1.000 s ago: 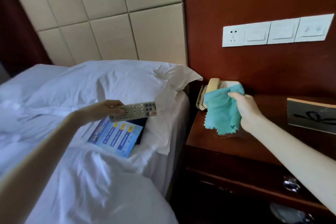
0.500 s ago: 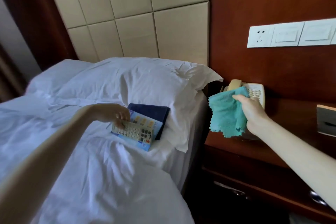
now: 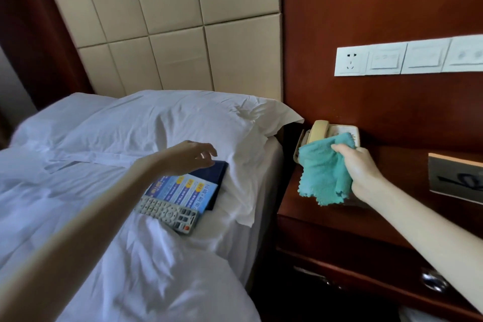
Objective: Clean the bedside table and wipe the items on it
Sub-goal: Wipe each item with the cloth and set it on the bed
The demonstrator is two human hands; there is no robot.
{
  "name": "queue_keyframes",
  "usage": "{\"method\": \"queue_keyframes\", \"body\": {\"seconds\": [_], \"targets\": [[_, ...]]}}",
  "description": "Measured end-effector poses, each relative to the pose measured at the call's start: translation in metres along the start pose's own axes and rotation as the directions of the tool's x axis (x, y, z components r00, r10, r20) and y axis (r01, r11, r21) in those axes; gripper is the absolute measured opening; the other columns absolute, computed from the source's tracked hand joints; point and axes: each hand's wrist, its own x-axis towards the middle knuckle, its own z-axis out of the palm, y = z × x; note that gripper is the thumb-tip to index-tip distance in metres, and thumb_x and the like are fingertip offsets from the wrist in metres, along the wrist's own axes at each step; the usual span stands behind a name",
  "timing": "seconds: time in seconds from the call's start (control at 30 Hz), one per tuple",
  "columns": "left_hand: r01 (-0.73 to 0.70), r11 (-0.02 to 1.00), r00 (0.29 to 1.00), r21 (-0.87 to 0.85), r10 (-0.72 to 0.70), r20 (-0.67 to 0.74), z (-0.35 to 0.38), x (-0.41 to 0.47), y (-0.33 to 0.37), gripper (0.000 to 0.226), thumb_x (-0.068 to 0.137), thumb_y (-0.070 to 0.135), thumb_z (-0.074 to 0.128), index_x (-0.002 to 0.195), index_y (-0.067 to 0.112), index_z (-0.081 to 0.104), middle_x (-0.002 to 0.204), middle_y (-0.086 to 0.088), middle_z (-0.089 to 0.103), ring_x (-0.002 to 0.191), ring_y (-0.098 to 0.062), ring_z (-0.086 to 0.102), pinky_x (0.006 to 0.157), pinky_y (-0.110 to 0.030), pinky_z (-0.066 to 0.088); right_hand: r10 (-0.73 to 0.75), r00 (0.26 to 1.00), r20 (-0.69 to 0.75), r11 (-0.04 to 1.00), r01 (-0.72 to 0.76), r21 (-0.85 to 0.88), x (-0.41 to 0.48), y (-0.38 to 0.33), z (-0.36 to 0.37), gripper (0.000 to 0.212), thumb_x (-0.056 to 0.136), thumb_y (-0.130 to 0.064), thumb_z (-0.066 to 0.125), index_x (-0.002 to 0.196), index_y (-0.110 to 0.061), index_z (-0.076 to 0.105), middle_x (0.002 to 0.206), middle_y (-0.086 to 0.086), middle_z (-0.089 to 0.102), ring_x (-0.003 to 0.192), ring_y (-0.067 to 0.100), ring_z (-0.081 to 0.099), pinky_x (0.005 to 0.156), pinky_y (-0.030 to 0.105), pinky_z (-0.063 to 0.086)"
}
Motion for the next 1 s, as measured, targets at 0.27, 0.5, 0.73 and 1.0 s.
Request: {"method": "queue_keyframes", "body": {"seconds": [0.27,0.5,0.73,1.0], "targets": [[-0.202,0.972,0.978,-0.123,0.194,-0.074,0.024,0.059,0.086,0.026,0.096,0.026,0.051,0.12,0.02,0.058,0.107,0.004,0.065,0.094,-0.01,0.057,0.078,-0.018,0.04,-0.055,0.987,-0.149,0.998,0.048,-0.05,-0.002,-0.021,-0.073,0.015,0.091,-0.024,0.059,0.096,-0.01,0.062,0.088,0.007,0.068,0.075,0.02,0.066,0.055,0.028,0.047],[-0.316,0.924,0.949,-0.215,0.313,-0.05,0.047,0.098,0.156,0.025,0.093,0.031,0.053,0.117,0.025,0.06,0.108,0.004,0.066,0.097,-0.009,0.061,0.081,-0.022,0.048,-0.058,0.96,-0.275,0.996,0.039,-0.074,-0.012,-0.037,-0.138,0.028,0.09,-0.028,0.06,0.11,-0.009,0.059,0.097,0.009,0.068,0.083,0.023,0.066,0.06,0.03,0.048],[-0.308,0.886,0.949,-0.348,0.311,-0.049,0.074,0.136,0.216,0.023,0.092,0.037,0.053,0.114,0.032,0.059,0.112,0.009,0.062,0.101,-0.008,0.057,0.08,-0.018,0.042,-0.1,0.916,-0.388,0.989,0.05,-0.136,-0.02,-0.05,-0.193,0.018,0.088,-0.031,0.062,0.096,-0.014,0.06,0.09,0.005,0.067,0.078,0.02,0.064,0.061,0.03,0.049],[-0.326,0.852,0.943,-0.41,0.325,-0.074,0.097,0.164,0.286,0.025,0.093,0.027,0.053,0.117,0.021,0.059,0.11,0.004,0.062,0.099,-0.01,0.055,0.078,-0.013,0.04,-0.092,0.885,-0.456,0.986,0.018,-0.164,-0.028,-0.061,-0.25,0.022,0.089,-0.029,0.059,0.103,-0.011,0.061,0.097,0.009,0.069,0.089,0.029,0.066,0.077,0.038,0.054]]}}
